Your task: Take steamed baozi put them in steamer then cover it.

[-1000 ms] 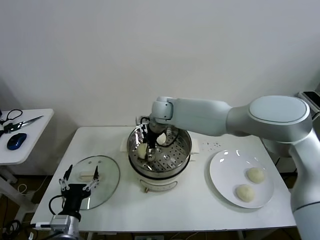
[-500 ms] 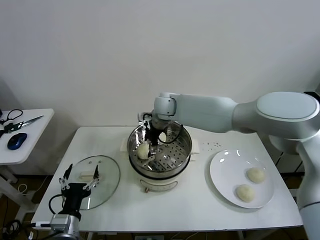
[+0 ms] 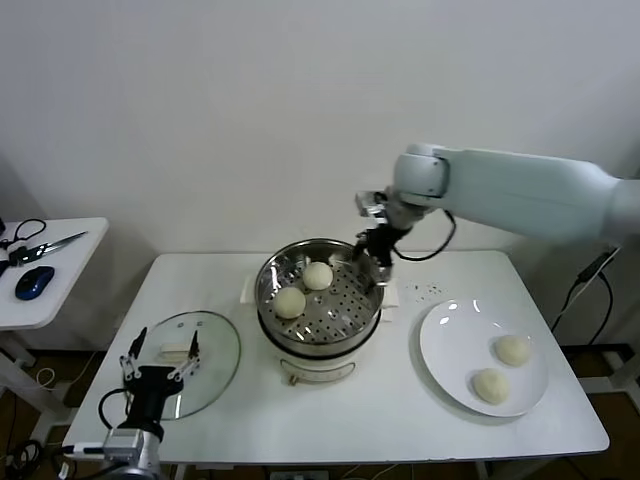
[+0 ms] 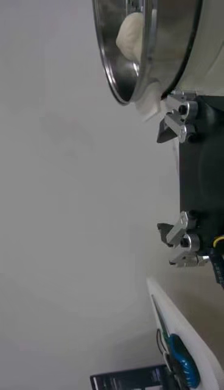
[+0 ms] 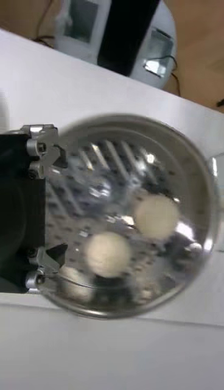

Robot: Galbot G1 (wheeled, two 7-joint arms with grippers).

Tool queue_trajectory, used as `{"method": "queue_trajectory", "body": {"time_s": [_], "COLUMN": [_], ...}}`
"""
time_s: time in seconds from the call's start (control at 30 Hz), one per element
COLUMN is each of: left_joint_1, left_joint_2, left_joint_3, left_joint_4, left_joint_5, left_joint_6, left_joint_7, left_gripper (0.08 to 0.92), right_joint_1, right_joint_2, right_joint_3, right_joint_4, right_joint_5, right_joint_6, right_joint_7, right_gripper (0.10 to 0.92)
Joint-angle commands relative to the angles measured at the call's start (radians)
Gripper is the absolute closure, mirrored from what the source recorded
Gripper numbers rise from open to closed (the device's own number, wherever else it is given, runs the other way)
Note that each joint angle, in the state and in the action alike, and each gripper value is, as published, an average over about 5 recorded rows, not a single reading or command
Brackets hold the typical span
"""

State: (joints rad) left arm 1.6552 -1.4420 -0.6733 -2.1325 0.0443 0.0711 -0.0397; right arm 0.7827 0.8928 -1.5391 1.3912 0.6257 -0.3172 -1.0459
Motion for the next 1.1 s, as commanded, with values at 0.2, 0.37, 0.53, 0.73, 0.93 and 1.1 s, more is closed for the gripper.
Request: {"method": "queue_trajectory", "body": {"time_s": [0.2,0.37,0.53,0.73,0.93,1.1], "left_joint_1": [0.005,0.005,0.002,0.002,-0.002,-0.001], "left_joint_2": [-0.005,-0.009,-0.014,-0.021,-0.022,-0.024], "left_joint_3": [-0.018,-0.019,-0.020,-0.023,-0.024,-0.024], "left_joint_4": [0.010,0.014,0.023,0.035,0.042,0.042], "left_joint_5": [0.002,0.005,0.008,0.014,0.015,0.018], "left_joint_6": [0.002,0.003,0.004,0.002,0.003,0.003], "left_joint_7": [-0.002,-0.003,-0.004,-0.005,-0.006,-0.006], "left_gripper": [0.177,0.177,0.177,0.177,0.177,0.177], "right_joint_1": [-0.412,-0.644,-0.756,-0.806,-0.808,-0.800], "right_joint_2": [-0.499,-0.519,-0.496,-0.455,-0.418,-0.399], "right_joint_3": [0.256,0.414,0.490,0.518,0.516,0.511], "right_joint_4": [0.155,0.091,0.027,-0.030,-0.034,-0.046], "right_joint_5": [-0.458,-0.555,-0.617,-0.646,-0.630,-0.623], "right_joint_6": [0.061,0.079,0.093,0.102,0.098,0.097], "right_joint_7": [-0.056,-0.055,-0.055,-0.055,-0.054,-0.055], "right_gripper": [0.203,0.203,0.203,0.203,0.203,0.203]}}
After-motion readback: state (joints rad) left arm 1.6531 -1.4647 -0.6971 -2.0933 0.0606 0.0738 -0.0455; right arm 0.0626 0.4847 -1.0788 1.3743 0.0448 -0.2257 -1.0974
